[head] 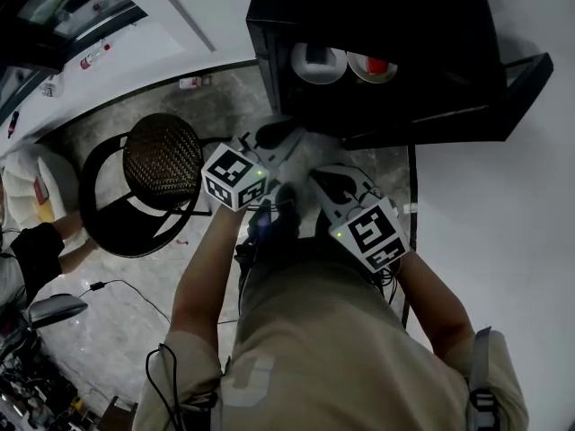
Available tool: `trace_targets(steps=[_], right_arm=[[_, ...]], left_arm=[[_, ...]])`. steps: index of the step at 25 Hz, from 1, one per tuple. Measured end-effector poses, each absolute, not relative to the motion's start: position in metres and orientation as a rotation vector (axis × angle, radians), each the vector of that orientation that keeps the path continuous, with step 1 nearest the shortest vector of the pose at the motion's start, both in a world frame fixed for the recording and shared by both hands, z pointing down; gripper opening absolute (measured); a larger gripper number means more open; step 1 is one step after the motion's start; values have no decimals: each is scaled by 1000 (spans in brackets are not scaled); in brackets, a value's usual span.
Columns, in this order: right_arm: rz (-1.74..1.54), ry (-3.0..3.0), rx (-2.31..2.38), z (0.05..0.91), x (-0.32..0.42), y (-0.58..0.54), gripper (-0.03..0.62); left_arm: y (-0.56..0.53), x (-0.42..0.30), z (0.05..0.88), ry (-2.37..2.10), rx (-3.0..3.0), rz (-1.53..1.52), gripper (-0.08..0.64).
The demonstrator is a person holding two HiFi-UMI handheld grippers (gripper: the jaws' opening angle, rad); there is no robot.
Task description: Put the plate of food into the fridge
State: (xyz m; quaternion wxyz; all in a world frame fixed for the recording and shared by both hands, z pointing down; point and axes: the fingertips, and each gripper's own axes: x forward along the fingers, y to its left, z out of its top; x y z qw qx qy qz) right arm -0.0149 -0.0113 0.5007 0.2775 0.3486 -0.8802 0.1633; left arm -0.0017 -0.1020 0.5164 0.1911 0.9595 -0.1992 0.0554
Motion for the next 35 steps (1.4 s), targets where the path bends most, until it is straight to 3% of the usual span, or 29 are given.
trace_targets(steps=[27, 35], right_arm=[[399, -2358, 1075, 483, -40, 6, 23], [436, -2367, 1160, 479, -15, 16, 23]], left_arm=[[-63, -26, 498, -532, 2772, 229, 12], [-35, -16, 489, -524, 2756, 205, 12]])
